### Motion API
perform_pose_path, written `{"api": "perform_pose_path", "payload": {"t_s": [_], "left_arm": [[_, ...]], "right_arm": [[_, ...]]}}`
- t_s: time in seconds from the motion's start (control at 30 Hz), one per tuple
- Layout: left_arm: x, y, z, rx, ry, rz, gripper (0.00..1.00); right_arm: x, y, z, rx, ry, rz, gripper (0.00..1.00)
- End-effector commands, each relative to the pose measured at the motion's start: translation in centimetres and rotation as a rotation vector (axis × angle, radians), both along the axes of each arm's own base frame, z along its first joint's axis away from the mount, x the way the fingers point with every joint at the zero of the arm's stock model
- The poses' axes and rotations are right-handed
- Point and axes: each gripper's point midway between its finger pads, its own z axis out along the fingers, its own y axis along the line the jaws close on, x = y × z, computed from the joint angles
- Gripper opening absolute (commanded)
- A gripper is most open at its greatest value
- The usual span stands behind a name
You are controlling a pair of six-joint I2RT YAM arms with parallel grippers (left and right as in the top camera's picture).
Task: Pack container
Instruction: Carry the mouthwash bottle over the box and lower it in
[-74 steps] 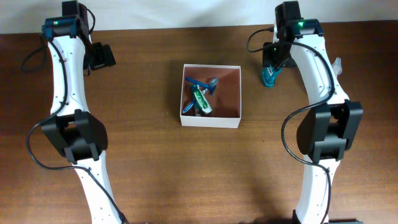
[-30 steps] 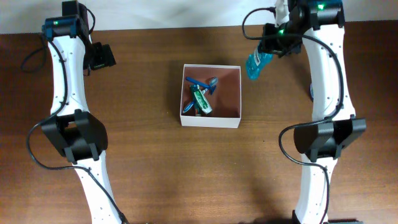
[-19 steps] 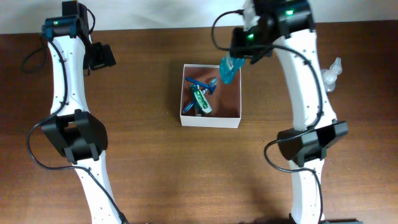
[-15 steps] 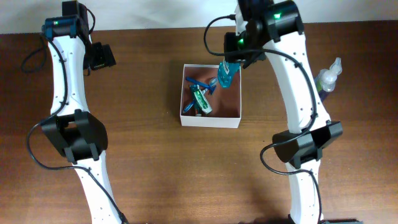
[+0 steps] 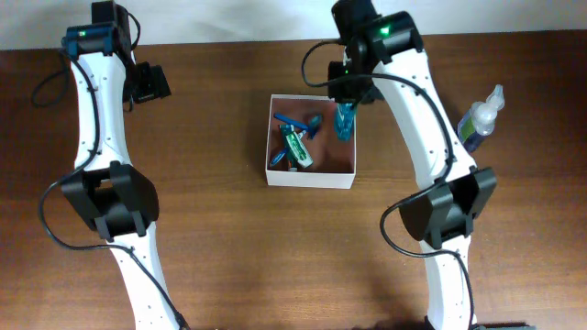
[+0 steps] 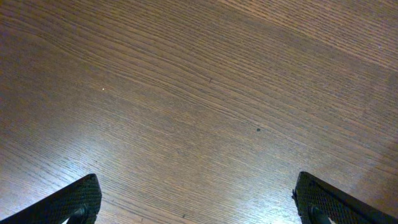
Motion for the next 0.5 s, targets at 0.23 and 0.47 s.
{"api": "perform_pose_path", "payload": {"t_s": [0.23, 0.47], "left_arm": [[-0.2, 0.4, 0.7, 0.013, -0.009, 0.002, 0.99], [-0.2, 0.4, 0.7, 0.013, -0.009, 0.002, 0.99]], "right_arm": [[1.4, 0.6, -1.3, -0.001, -0.049, -0.008, 0.24], [1.2, 0.5, -4.7, -0.017, -0.005, -0.008, 0.25]]}}
